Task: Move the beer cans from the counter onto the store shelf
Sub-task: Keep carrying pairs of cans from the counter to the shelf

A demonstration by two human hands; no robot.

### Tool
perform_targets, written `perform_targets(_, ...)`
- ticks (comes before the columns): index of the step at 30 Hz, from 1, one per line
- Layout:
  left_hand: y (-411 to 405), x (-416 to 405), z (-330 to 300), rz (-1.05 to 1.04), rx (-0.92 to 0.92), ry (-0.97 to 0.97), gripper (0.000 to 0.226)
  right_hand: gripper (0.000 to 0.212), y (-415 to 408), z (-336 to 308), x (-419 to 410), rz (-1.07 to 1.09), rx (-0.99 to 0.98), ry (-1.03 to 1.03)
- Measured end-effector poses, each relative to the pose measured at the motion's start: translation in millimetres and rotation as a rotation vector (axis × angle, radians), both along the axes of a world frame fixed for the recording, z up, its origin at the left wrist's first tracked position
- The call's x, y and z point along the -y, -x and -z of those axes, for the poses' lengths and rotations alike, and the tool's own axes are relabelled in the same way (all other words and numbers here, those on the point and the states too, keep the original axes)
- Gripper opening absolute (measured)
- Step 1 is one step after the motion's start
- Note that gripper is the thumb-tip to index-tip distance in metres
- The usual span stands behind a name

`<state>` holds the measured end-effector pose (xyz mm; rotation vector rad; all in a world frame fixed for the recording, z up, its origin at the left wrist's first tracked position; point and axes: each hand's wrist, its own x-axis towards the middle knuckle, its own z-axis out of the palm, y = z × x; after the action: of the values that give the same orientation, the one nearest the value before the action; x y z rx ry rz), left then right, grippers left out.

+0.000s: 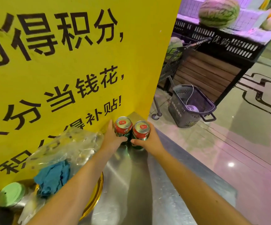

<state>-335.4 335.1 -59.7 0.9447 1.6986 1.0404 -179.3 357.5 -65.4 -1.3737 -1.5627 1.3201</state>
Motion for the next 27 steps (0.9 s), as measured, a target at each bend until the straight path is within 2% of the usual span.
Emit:
perform_targets(5, -5, -2, 2, 0.007, -0.037, -0.027, 0.071, 0.068, -4, 2, 4, 0.028, -0.013, -0.032)
perform_targets(9, -17, 11, -4, -0.044, -0.036, -0.053, 0.066, 0.072, -18, -1, 15, 0.059, 0.027, -0.007)
perform_targets(12, -30, 31, -17, -0.051, 0.043, -0.081, 0.062, 0.071, -39, -5, 31, 0.110, 0.045, -0.006)
perform_targets(16, -43, 77, -50, -0.054, 0.210, -0.125, 0.057, 0.062, -68, -33, 64, 0.116, -0.051, -0.005)
perform_targets(18, -42, 111, -60, -0.098, 0.289, -0.104, 0.065, 0.062, -77, -47, 85, 0.093, -0.104, 0.001)
perform_targets(21, -37, 174, -76, -0.148, 0.434, -0.105, 0.090, 0.073, -79, -68, 123, 0.023, -0.163, 0.011)
perform_targets(23, -33, 220, -85, -0.173, 0.495, -0.134, 0.089, 0.074, -73, -80, 153, -0.036, -0.177, 0.018)
perform_targets(27, -15, 310, -98, -0.235, 0.570, -0.165, 0.101, 0.074, -44, -100, 219, -0.142, -0.225, 0.032)
